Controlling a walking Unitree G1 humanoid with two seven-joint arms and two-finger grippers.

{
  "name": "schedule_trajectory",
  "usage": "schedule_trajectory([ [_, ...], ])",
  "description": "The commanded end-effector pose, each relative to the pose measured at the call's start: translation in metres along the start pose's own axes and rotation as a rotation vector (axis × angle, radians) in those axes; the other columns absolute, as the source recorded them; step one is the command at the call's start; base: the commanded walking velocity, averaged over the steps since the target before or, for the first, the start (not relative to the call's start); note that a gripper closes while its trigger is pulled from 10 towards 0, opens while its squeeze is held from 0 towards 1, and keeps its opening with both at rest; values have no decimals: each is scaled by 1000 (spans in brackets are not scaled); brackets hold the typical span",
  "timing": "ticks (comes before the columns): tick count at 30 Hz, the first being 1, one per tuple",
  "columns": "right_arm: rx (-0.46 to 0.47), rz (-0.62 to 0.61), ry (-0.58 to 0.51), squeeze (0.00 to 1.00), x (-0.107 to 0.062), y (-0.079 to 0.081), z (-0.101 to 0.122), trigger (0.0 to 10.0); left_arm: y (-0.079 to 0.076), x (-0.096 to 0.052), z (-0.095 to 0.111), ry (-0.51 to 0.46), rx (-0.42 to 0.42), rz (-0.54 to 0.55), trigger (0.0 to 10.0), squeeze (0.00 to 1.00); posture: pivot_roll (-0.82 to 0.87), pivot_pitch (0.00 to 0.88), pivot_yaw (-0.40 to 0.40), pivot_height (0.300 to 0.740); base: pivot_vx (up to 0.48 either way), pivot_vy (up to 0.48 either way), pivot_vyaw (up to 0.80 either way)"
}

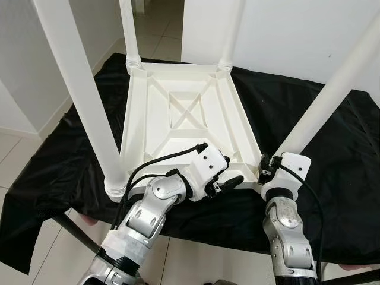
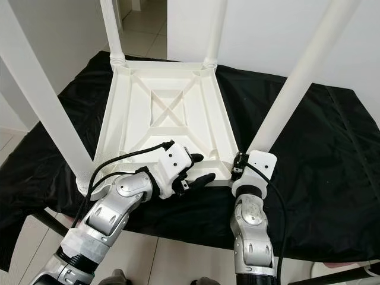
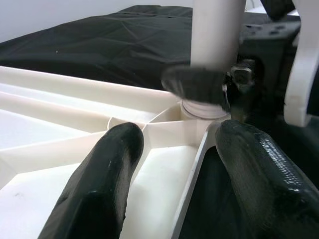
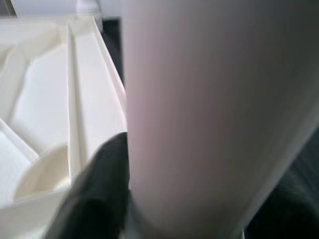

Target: Building children table

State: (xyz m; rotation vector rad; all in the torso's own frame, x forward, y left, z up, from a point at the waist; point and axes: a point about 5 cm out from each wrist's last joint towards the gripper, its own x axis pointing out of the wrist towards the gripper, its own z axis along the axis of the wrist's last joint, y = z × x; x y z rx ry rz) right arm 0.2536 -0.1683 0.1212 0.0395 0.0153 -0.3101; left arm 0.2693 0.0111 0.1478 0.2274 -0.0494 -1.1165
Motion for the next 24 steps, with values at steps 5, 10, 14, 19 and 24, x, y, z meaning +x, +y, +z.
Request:
schedule_trajectory([
  [5,23,6,5,1000,-5,0,1,10000,-1,1,1,3,10,25,10000,0,38,7,-37,740,0,0,0],
  [10,3,28,-31,1000,-6,-9,6,10000,0,1,1,3,9,26,10000,0,39,2,-40,740,0,0,0],
  [14,-59,94,-8,0,-4,-23,-1,10000,0,2,0,3,11,28,10000,0,41,0,-47,740,0,0,0],
  [19,-110,296,-21,0,1,-34,-3,10000,1,3,1,0,15,34,10000,0,45,0,-49,740,0,0,0],
  [24,-169,468,-39,0,3,-34,-1,10000,2,4,2,-3,16,36,10000,0,48,0,-53,740,0,0,0],
])
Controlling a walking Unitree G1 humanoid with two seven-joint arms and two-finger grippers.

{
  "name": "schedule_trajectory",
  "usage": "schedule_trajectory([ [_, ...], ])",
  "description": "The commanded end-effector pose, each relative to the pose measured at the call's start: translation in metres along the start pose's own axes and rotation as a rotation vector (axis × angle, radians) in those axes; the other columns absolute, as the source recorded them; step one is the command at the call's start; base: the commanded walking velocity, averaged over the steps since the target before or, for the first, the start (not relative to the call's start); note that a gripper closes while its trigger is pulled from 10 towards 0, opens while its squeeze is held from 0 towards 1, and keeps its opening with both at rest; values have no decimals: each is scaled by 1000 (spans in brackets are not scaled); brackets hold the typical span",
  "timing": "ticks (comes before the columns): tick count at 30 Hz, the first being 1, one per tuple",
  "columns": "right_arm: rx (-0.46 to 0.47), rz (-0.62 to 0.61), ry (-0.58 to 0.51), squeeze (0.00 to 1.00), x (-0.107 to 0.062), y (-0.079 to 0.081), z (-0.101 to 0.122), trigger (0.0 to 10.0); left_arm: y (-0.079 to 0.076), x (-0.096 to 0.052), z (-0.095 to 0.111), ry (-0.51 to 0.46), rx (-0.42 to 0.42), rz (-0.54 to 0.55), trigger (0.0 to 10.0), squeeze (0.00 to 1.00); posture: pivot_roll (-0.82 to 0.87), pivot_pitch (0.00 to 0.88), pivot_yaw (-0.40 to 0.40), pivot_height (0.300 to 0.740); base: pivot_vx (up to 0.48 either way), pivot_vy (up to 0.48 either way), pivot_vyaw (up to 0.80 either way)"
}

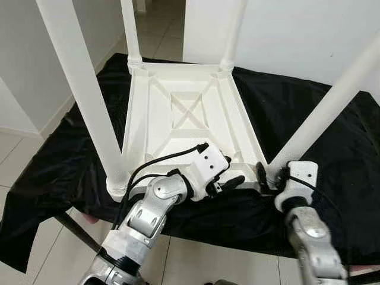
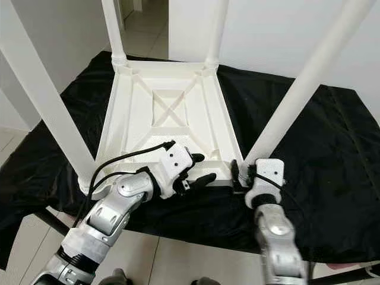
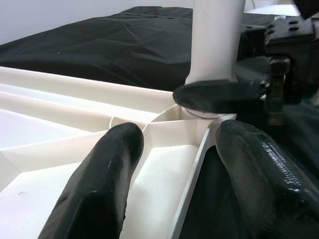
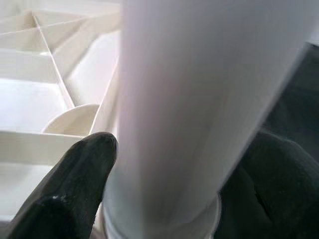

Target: Building children table

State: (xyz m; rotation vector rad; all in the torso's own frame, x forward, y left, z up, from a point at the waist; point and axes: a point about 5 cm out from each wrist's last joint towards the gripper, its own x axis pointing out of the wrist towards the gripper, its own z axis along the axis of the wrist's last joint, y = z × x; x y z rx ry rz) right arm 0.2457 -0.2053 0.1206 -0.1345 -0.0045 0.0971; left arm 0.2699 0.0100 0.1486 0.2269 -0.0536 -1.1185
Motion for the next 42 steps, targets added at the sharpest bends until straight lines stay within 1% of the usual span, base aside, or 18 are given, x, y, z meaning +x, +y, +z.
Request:
schedule_trajectory([
  [1,4,62,-6,0,1,4,-1,10000,2,2,1,1,14,38,10000,0,48,0,-53,740,0,0,0],
  [2,-8,151,-7,0,4,1,0,10000,2,2,1,1,17,41,10000,0,56,0,-55,740,0,0,0],
  [3,-12,197,-16,0,7,0,2,10000,2,2,1,1,20,42,10000,0,59,0,-57,740,0,0,0],
  [4,-12,197,-16,0,7,0,2,10000,2,2,1,1,20,42,10000,0,59,0,-57,740,0,0,0],
  [6,-23,248,-28,0,10,-2,5,10000,3,2,2,1,22,44,10000,0,62,0,-59,740,0,0,0],
  [8,-23,248,-28,0,10,-2,5,10000,3,2,2,1,22,44,10000,0,62,0,-59,740,0,0,0],
  [9,-33,292,-33,0,15,-2,7,10000,3,2,1,2,21,42,10000,0,65,0,-57,740,0,0,0],
  [10,-33,292,-33,0,15,-2,7,10000,3,2,1,2,21,42,10000,0,65,0,-57,740,0,0,0],
  [12,-59,327,-36,0,24,-4,8,10000,1,2,0,8,24,22,10000,0,74,0,-58,740,0,0,0],
  [16,-70,359,-34,0,30,-6,8,10000,-1,2,0,9,25,13,10000,0,78,0,-60,740,0,0,0],
  [17,-69,381,-27,0,31,-7,6,4196,-1,2,0,10,27,12,10000,0,81,0,-62,740,0,0,0],
  [18,-64,397,-9,0,31,-9,3,0,-1,2,0,11,30,14,10000,0,84,0,-64,740,0,0,0],
  [24,-46,427,20,0,27,-10,-4,0,0,1,-1,14,33,16,10000,0,84,0,-63,740,0,0,0],
  [31,15,420,21,0,20,-10,-11,0,-1,1,0,11,34,11,10000,0,76,0,-54,740,0,0,0],
  [32,6,389,17,0,19,-10,-12,4745,-1,2,0,10,34,8,10000,0,74,0,-53,740,0,0,0],
  [33,13,369,16,0,18,-10,-14,10000,-1,2,0,10,34,6,10000,0,72,0,-53,740,0,0,0],
  [38,36,330,10,0,17,-9,-14,10000,-2,3,0,10,34,2,10000,0,68,0,-52,740,0,0,0],
  [42,36,244,6,0,17,-6,-13,10000,-3,3,-1,9,34,-3,10000,0,64,0,-51,740,0,0,0],
])
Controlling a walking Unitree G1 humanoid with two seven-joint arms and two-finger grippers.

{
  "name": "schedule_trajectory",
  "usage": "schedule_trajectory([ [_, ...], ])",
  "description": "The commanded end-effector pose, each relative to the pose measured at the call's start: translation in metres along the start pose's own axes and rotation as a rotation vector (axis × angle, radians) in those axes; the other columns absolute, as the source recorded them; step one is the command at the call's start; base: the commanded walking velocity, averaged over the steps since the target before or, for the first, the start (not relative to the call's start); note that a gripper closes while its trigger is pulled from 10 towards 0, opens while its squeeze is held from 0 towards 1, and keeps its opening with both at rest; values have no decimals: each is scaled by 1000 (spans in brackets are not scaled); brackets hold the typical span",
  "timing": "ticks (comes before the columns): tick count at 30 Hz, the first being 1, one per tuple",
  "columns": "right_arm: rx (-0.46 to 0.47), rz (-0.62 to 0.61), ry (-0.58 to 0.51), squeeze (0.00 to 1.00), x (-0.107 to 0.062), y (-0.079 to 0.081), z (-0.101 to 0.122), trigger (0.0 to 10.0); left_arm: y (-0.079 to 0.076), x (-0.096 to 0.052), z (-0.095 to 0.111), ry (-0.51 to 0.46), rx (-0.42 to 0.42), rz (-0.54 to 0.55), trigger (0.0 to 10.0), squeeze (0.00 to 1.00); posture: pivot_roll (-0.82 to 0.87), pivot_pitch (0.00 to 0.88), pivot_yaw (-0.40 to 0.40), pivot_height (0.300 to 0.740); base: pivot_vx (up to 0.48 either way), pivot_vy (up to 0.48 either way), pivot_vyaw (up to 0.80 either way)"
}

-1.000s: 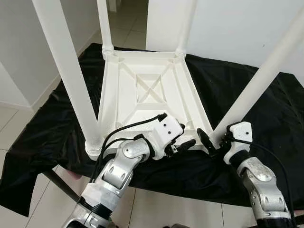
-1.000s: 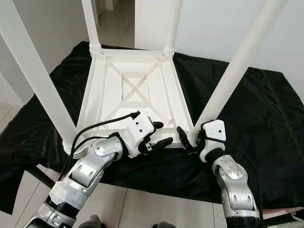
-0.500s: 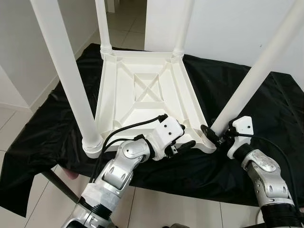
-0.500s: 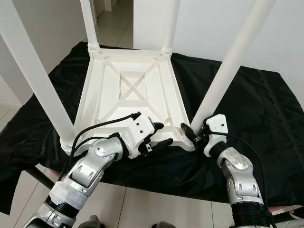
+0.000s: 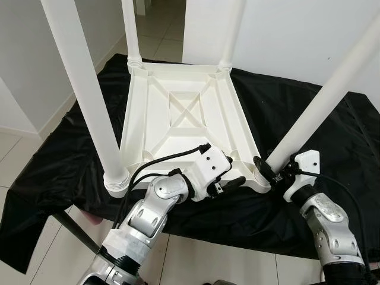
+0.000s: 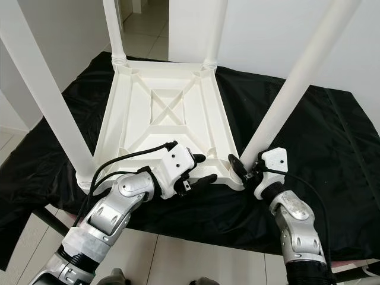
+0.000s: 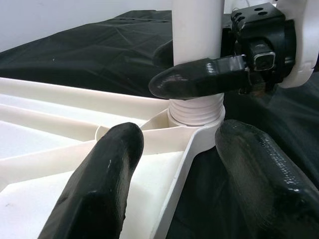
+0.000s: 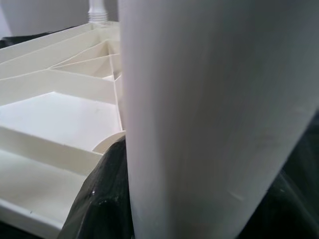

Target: Building children table

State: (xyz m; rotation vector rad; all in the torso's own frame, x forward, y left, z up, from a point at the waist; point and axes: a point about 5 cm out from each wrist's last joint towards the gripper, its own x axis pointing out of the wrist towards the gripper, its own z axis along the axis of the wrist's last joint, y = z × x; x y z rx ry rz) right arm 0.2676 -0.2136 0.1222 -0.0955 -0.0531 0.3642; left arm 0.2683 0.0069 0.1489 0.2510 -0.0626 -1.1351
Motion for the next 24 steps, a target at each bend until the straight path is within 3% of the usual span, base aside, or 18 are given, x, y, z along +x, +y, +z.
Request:
schedule_trajectory([
  [1,3,-69,70,0,-3,6,-13,10000,0,1,-2,6,8,14,10000,0,62,0,-52,740,0,0,0],
  [9,0,-200,53,0,-2,16,-9,10000,-1,2,-3,6,7,16,10000,0,64,0,-61,740,0,0,0],
  [13,78,-447,45,0,-1,26,-10,10000,-1,2,-3,6,4,21,10000,0,63,0,-70,740,0,0,0],
  [15,78,-447,45,0,-1,26,-10,10000,-1,2,-3,6,4,21,10000,0,63,0,-70,740,0,0,0],
  [17,110,-581,57,0,0,35,-14,10000,0,3,-4,7,2,28,10000,0,61,0,-68,740,0,0,0],
  [20,123,-660,63,0,1,42,-15,10000,1,4,-4,7,1,32,10000,0,60,0,-65,740,0,0,0],
  [24,141,-662,62,0,4,47,-14,10000,3,4,-3,5,2,35,10000,0,54,0,-59,740,0,0,0],
])
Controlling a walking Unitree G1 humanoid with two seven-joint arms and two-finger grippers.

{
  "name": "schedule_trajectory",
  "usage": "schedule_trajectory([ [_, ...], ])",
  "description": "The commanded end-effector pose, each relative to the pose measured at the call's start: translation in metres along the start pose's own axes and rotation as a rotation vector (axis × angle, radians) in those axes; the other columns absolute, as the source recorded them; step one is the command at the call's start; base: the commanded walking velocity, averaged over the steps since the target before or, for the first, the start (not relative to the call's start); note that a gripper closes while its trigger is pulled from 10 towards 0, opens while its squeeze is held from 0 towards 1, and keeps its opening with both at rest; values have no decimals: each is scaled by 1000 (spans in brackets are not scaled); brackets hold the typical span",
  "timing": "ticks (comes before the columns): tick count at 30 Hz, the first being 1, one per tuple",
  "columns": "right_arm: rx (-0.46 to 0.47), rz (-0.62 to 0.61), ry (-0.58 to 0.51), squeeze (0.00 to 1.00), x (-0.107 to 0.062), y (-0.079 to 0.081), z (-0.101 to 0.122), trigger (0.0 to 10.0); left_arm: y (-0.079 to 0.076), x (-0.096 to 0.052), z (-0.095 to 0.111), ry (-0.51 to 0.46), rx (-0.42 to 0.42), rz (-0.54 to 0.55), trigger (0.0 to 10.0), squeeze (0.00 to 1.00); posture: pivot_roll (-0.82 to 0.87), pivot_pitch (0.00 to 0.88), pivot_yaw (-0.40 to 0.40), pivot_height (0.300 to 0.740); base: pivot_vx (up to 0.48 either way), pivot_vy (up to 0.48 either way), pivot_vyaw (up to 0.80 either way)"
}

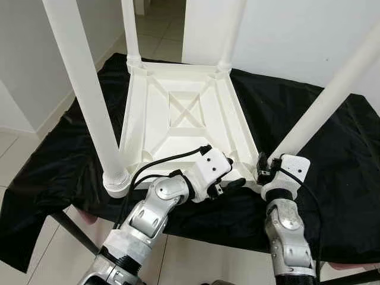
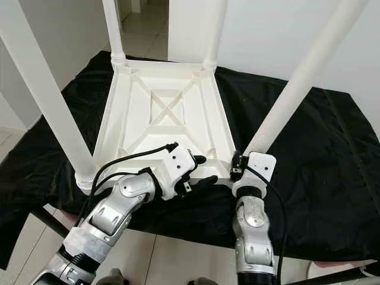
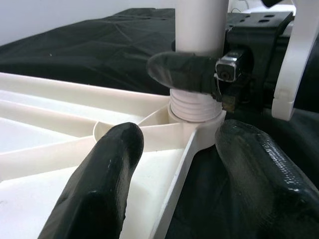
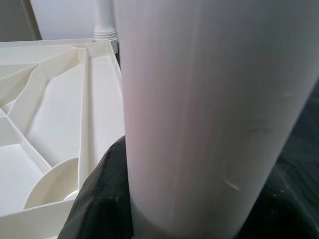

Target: Building children table

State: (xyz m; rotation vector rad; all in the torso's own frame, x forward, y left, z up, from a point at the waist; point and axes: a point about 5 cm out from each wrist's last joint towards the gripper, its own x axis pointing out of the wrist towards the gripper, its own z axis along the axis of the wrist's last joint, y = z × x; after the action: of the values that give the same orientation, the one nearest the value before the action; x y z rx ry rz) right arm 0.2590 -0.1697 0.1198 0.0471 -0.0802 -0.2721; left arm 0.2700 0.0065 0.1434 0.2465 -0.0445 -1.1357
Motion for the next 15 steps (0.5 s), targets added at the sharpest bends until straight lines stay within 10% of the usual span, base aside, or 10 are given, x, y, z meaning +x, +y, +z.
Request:
schedule_trajectory([
  [1,-4,-13,72,0,-4,1,-13,10000,5,3,3,-8,18,40,10000,0,51,0,-57,740,0,0,0],
  [9,-12,-47,79,0,-6,-2,-11,10000,9,5,5,-12,29,44,10000,0,43,0,-50,740,0,0,0],
  [10,11,-33,72,1000,-7,0,-10,10000,9,4,5,-13,29,45,10000,0,42,0,-49,740,0,0,0],
  [15,29,14,32,1000,-8,2,-5,10000,10,4,5,-15,26,49,10000,0,40,0,-48,740,0,0,0],
])
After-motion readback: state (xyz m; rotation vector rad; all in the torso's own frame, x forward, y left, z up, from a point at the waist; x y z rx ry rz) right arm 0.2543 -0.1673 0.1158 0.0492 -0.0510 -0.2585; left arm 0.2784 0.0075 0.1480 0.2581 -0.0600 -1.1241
